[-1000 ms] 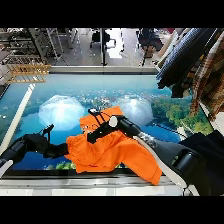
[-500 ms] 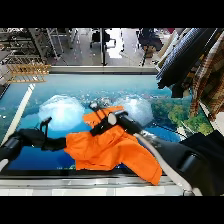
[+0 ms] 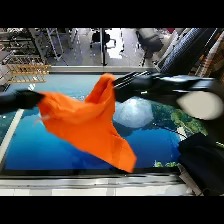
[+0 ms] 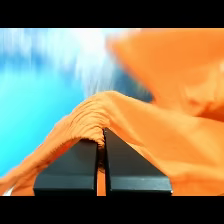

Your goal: Fold the clothes and pants, and hang the long-sleeved shirts on hangers.

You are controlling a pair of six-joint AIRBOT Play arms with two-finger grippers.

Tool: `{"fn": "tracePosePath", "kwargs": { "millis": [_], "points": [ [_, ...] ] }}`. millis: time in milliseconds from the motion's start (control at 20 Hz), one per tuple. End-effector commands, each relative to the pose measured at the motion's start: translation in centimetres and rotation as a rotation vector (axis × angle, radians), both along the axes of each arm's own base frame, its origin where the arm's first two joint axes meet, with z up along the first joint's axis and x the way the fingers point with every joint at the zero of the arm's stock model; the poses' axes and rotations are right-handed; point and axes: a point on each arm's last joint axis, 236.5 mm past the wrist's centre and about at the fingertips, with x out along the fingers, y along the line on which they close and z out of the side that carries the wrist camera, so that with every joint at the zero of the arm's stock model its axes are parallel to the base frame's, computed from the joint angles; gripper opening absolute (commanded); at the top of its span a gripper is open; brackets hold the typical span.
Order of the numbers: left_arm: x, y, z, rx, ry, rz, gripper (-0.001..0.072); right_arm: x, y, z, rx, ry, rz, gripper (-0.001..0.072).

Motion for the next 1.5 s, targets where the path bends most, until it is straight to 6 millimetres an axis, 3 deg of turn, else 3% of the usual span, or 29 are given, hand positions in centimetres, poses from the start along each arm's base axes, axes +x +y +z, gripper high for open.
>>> {"fn": "tracePosePath", "kwargs": {
  "millis": [0, 100, 250, 500, 600, 650, 750, 900, 1000, 1050, 1100, 1150, 1200, 1250, 1300, 1350, 1450],
  "points": [
    [-5.1, -0.5, 10.7, -0.004, -0.269, -0.005, 0.0009, -4.9, -3.7, 8.2, 0.114, -0.172, -0.015, 0.0011],
    [-6.8, -0.8, 12.7, -0.009, -0.336, -0.011, 0.0008, -5.7, -4.4, 10.3, 0.138, -0.250, -0.014, 0.0011],
    [-7.8, -1.8, 13.3, -0.026, -0.351, -0.039, 0.0010, -5.3, -4.4, 12.2, 0.145, -0.353, -0.015, 0.0011],
    [-7.8, -3.8, 16.2, -0.086, -0.466, -0.086, 0.0010, -4.6, -5.0, 16.2, 0.119, -0.597, -0.043, 0.0011],
    [-6.1, -4.0, 15.7, -0.064, -0.470, -0.085, 0.0010, -2.5, -4.9, 15.2, 0.080, -0.600, -0.069, 0.0011],
    [-4.2, -3.7, 14.3, -0.036, -0.434, -0.067, 0.0010, -0.5, -4.8, 13.7, 0.054, -0.571, -0.086, 0.0011],
    [0.8, -2.7, 9.9, 0.041, -0.320, -0.013, 0.0010, 5.6, -4.7, 8.7, -0.015, -0.473, -0.135, 0.0011],
    [9.3, -0.7, 0.2, 0.130, -0.092, 0.083, 0.0008, 15.2, -4.2, -1.4, -0.095, -0.328, -0.193, 0.0011],
    [14.5, 0.9, -7.3, 0.133, 0.057, 0.129, 0.0008, 21.1, -4.0, -7.9, -0.104, -0.295, -0.240, 0.0013],
    [17.1, 2.2, -11.0, 0.128, 0.108, 0.167, 0.0009, 23.4, -3.9, -10.6, -0.084, -0.290, -0.266, 0.0013],
    [19.4, 4.0, -14.0, 0.114, 0.139, 0.218, 0.0011, 25.2, -3.8, -13.3, -0.052, -0.268, -0.288, 0.0072],
    [21.4, 6.4, -16.9, 0.081, 0.171, 0.288, 0.0013, 26.0, -3.7, -15.7, -0.033, -0.218, -0.297, 0.0252],
    [22.0, 8.5, -19.1, 0.041, 0.221, 0.348, 0.0059, 26.0, -3.9, -18.0, -0.055, -0.147, -0.286, 0.0435],
    [21.8, 10.7, -21.0, 0.004, 0.285, 0.397, 0.0235, 25.1, -4.1, -19.6, -0.084, -0.064, -0.267, 0.0479],
    [20.8, 12.6, -22.3, -0.018, 0.355, 0.421, 0.0487, 23.9, -4.9, -21.2, -0.120, 0.037, -0.250, 0.0479],
    [19.3, 14.0, -23.3, -0.029, 0.433, 0.432, 0.0660, 22.3, -6.2, -22.9, -0.146, 0.164, -0.247, 0.0481],
    [14.9, 16.0, -25.8, -0.009, 0.627, 0.412, 0.0684, 18.4, -10.3, -26.9, -0.182, 0.473, -0.286, 0.0483]
  ]
}}
